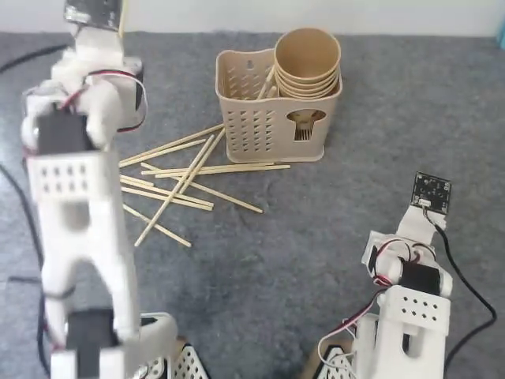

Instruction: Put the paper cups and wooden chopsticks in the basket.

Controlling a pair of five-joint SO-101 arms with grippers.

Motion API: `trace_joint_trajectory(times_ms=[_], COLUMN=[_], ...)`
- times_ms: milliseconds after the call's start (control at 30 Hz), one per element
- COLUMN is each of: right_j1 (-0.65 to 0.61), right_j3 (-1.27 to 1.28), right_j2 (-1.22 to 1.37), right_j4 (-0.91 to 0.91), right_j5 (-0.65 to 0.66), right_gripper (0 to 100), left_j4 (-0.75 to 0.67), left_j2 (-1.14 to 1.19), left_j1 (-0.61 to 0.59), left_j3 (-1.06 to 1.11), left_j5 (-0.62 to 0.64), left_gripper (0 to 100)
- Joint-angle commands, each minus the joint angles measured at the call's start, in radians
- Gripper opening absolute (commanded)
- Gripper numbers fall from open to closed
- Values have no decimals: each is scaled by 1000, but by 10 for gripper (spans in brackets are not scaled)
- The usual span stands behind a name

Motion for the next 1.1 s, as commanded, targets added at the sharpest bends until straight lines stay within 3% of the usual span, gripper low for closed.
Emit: trace_joint_trajectory(times_ms=[0, 267, 333, 500, 667, 1067], right_j1=[7, 8, 8, 7, 7, 7], right_j3=[-6, -5, -5, 23, 25, 25], right_j2=[-22, -22, -22, -22, -22, -22], right_j4=[-18, -18, -18, -59, -61, -62], right_j5=[-15, -15, -15, -15, -15, -11], right_gripper=[101, 101, 101, 101, 101, 101], left_j4=[-201, -1049, -1169, -1201, -1347, -1459], left_j2=[-187, -408, -420, -347, -181, 172], left_j1=[94, 273, 301, 319, 316, 322], left_j3=[93, 650, 731, 743, 684, 501], left_j5=[71, 201, 201, 206, 203, 207], left_gripper=[13, 13, 12, 12, 12, 12])
